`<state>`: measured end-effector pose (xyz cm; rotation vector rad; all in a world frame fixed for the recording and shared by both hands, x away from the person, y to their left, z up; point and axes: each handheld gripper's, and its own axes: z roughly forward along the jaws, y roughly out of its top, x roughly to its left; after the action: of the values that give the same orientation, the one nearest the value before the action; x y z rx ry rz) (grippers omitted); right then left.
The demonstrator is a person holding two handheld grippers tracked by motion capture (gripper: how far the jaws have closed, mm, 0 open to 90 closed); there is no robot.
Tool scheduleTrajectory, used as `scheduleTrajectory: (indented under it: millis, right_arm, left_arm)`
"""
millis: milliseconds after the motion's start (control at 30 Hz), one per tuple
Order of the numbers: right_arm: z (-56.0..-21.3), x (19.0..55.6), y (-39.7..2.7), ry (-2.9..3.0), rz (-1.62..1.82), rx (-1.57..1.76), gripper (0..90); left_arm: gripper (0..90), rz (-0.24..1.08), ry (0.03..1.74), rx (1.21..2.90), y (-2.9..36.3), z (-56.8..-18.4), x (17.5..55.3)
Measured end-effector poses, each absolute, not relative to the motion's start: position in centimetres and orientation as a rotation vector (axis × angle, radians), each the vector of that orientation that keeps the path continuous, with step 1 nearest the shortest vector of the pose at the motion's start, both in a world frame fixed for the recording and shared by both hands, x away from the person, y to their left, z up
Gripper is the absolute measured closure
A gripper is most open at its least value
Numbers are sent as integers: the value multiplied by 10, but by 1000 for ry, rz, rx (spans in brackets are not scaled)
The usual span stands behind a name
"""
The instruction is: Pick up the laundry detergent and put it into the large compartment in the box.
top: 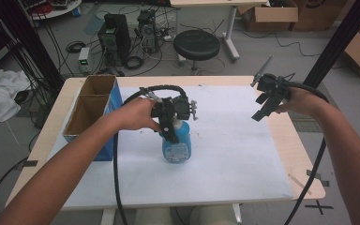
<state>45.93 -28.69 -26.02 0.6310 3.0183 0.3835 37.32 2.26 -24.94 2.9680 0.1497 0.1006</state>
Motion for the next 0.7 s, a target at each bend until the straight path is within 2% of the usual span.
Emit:
scheduleTrajectory:
  millis: [200,233,267,300,333,400,433,533,667,700]
  right_arm:
    - [-258,458,-287,3017,390,617,178]
    - [-258,458,-287,3017,390,617,178]
    - [-258,457,-287,3017,394,612,178]
    - [-258,457,-287,3017,394,612,178]
    - [-258,457,-287,3017,400,602,178]
    - [-258,456,-286,3020,401,593,178]
    - [-258,456,-285,3021,402,588,178]
    - [-257,455,-283,3024,410,570,178]
    - [-257,455,-281,3024,422,554,177]
    - [-257,455,-281,3024,422,554,177]
  left_arm:
    - [381,156,428,2951,37,-214,371]
    - [381,156,428,2951,37,-214,371]
    - [381,174,566,2930,43,-200,371]
    - [381,174,566,2930,43,-200,371]
    - [381,191,673,2911,48,-190,371]
    - [381,202,782,2887,54,-178,372]
    - [381,202,782,2887,54,-178,372]
    - [381,216,957,2833,68,-155,371]
    - [381,238,1104,2785,78,-139,370]
    - [381,238,1104,2785,78,-139,370]
